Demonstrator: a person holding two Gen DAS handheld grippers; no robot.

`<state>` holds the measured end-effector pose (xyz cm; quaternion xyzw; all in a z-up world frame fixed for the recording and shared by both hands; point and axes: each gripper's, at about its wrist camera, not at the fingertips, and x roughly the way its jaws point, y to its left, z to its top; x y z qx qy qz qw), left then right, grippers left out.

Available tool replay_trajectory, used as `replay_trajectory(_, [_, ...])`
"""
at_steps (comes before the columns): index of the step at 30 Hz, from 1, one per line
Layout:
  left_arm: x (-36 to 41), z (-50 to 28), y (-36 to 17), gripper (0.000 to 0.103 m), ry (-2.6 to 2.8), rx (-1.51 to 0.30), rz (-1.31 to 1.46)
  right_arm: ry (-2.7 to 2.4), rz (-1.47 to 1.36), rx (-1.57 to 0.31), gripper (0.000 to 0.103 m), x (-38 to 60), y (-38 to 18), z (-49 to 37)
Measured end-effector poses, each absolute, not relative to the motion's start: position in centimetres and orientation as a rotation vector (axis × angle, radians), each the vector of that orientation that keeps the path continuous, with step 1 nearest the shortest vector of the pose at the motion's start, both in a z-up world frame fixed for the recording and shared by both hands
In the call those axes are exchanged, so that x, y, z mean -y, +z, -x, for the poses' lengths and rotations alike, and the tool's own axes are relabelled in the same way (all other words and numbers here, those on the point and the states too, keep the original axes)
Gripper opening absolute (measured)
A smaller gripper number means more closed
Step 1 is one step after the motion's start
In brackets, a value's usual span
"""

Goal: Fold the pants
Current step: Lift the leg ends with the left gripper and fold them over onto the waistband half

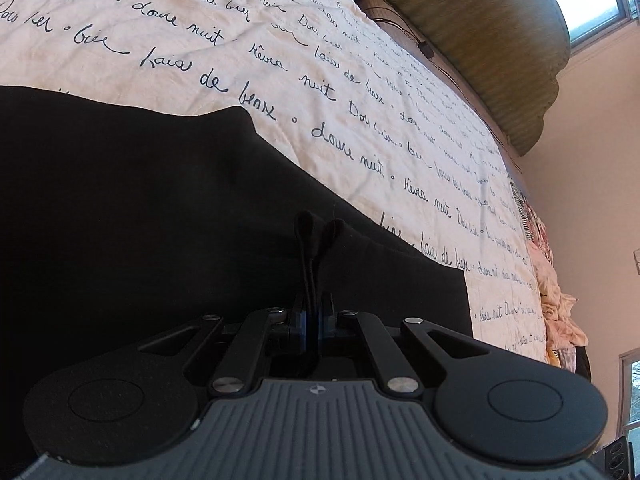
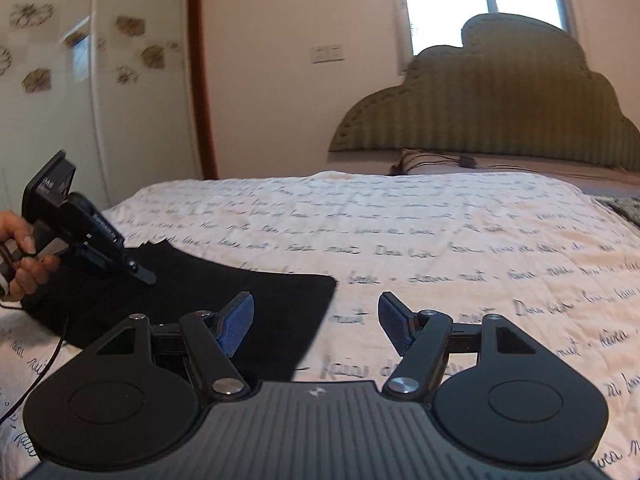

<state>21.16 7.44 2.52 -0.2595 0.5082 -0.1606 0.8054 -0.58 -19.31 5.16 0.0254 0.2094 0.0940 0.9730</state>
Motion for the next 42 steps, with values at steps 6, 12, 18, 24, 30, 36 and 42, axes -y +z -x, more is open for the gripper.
replay_trajectory(6, [-7.0, -21.3, 1.2, 0.019, -0.355, -1.099, 0.495, 0.227, -0.03, -0.465, 0.069, 17.1, 5.1, 0.0])
replay_trajectory(12, [-8.1, -17.9, 4.0, 0.056, -0.289, -0.967, 0.37, 0.292, -0.014, -0.478, 0.069, 15.2, 5.7, -1.3])
replay_trajectory(18, [-8.7, -11.9, 6.3, 0.066, -0.238, -0.769, 0.249, 0.333, 0.009, -0.518, 0.069, 13.5, 5.8, -5.9])
replay_trajectory(24, [-7.7, -12.7, 6.5, 0.068, -0.499, -0.65, 0.538, 0.333, -0.185, -0.645, 0.069, 13.9, 4.3, -9.0])
replay_trajectory(30, [-5.5, -18.6, 0.7, 0.067, -0.495, -0.884, 0.664, 0.307, -0.269, -0.759, 0.074, 14.7, 1.5, -7.6])
replay_trajectory(36, [-8.3, -20.6, -2.6, 0.027, -0.441, -0.938, 0.757, 0.34, -0.173, -0.738, 0.075, 14.0, -0.5, -6.2])
replay_trajectory(42, [-10.2, -17.7, -1.0, 0.036, -0.419, -0.902, 0.783, 0.221, -0.043, -0.546, 0.075, 14.8, 3.1, -2.2])
